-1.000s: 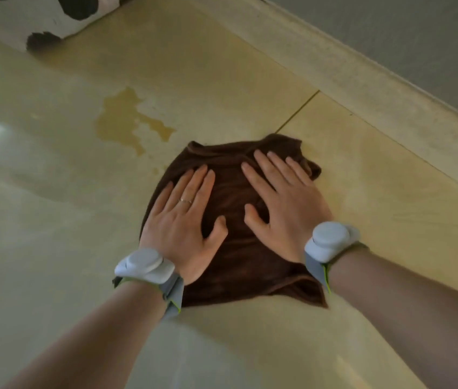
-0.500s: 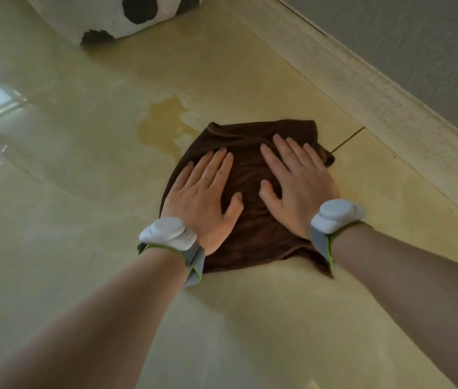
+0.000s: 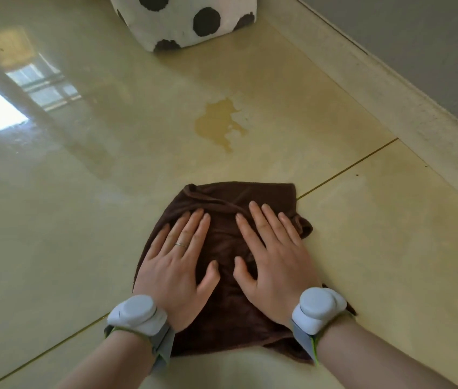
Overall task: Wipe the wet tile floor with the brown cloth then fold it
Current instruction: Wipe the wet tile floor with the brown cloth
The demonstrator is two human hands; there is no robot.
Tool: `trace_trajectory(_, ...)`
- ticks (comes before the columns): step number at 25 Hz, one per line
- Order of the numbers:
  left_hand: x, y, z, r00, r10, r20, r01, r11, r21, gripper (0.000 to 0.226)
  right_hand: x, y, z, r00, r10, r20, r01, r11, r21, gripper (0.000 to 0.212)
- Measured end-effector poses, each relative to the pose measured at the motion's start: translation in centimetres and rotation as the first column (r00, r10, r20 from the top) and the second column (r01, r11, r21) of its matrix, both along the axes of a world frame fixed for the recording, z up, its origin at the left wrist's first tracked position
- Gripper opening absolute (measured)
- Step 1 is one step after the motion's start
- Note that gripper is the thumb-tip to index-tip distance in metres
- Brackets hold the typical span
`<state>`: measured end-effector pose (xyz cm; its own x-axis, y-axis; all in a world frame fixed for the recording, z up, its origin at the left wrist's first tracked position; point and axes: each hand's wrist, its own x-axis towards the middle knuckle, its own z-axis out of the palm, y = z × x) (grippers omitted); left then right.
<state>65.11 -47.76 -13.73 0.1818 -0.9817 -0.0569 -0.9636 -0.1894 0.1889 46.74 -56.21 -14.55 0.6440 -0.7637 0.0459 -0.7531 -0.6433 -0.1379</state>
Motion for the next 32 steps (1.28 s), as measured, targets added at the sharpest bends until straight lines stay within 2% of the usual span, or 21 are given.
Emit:
trace_trajectory(5,2.6,-5.8,-0.4,0.997,-0.075,0.032,0.076,0.997,-0.032,0.076,1.4,-4.6,-0.2,1.0,-0.014,0.014,0.015,0.999,-0.05,0.068)
trace_trajectory(11,6.8,-17.2,-1.7,0.999,0.052,0.006,-0.051,0.993,-0.102,0.075,7.7,-17.7,-1.1,1.0,-0.023,0.004,0.023,0.996,-0.09,0.074)
trace_trajectory(16,9.0,-22.3,-2.0,0.993,0.12,0.017,-0.116,0.983,-0.141,0.072,11.8,-23.3,-1.3,0.999,-0.037,0.018,0.038,0.992,-0.117,0.078)
trace_trajectory(22,8.4,-18.8,-1.3,0.991,0.134,0.003,-0.133,0.985,-0.114,0.072,11.9,-21.1,-0.8,1.0,-0.006,0.0,0.006,0.995,-0.098,0.076)
trace_trajectory(32,4.5,-2.9,-0.7,0.979,0.201,0.025,-0.199,0.977,-0.077,0.07,9.1,-5.4,-0.3,0.997,0.071,0.035,-0.069,0.996,-0.061,0.07)
